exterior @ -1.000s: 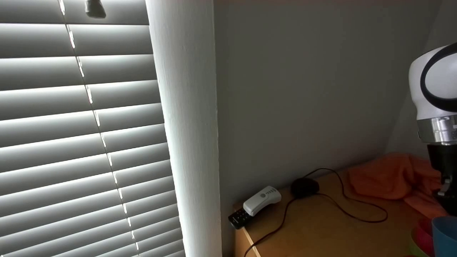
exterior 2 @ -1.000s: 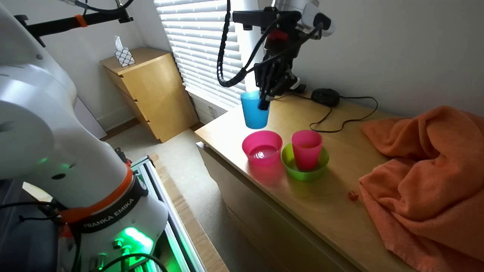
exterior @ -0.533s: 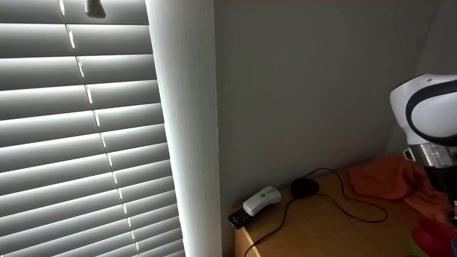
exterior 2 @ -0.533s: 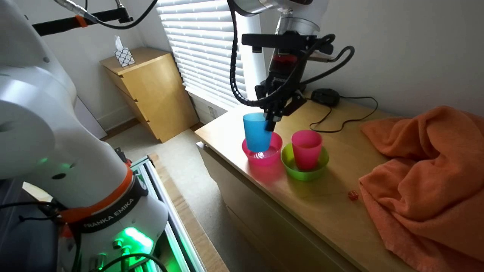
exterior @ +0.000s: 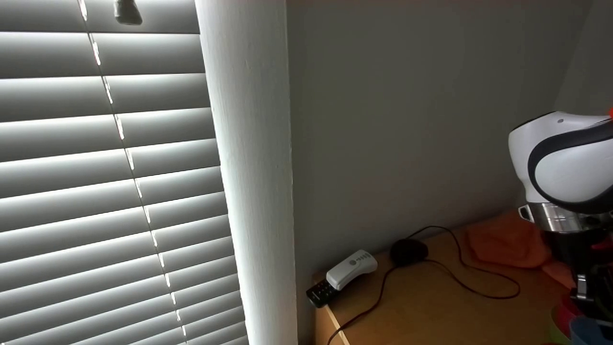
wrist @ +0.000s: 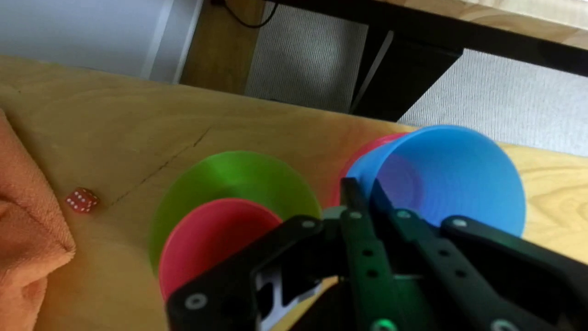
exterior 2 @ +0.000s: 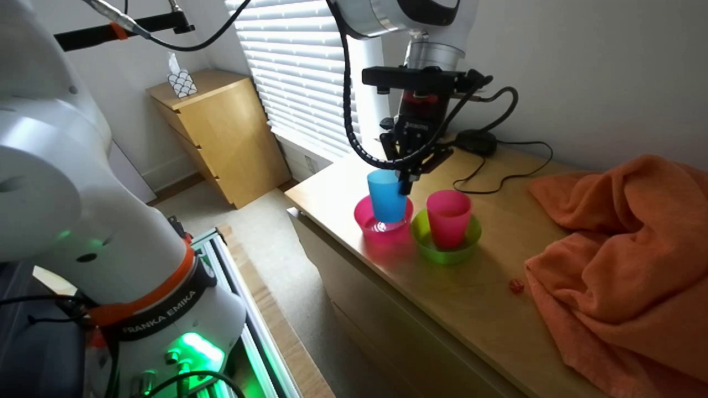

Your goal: Put the pink cup in the green bowl and put the blue cup in the pink bowl

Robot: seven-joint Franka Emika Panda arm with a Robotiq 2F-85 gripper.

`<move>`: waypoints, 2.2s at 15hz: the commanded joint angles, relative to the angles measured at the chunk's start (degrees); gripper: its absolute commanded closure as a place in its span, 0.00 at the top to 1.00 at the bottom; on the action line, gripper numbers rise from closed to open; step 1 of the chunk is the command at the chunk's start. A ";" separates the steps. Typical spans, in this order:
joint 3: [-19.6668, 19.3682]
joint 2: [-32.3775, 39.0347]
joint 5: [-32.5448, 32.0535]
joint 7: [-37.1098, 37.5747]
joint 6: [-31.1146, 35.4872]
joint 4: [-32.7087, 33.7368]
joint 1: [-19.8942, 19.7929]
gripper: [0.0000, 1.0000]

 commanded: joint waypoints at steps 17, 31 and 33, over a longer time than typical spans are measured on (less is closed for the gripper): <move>1.50 7.22 2.60 1.42 3.06 2.93 1.18 0.38; 1.39 -15.38 2.91 10.50 4.79 -4.74 2.44 1.00; 1.42 -11.66 1.67 8.45 3.01 -1.19 2.51 1.00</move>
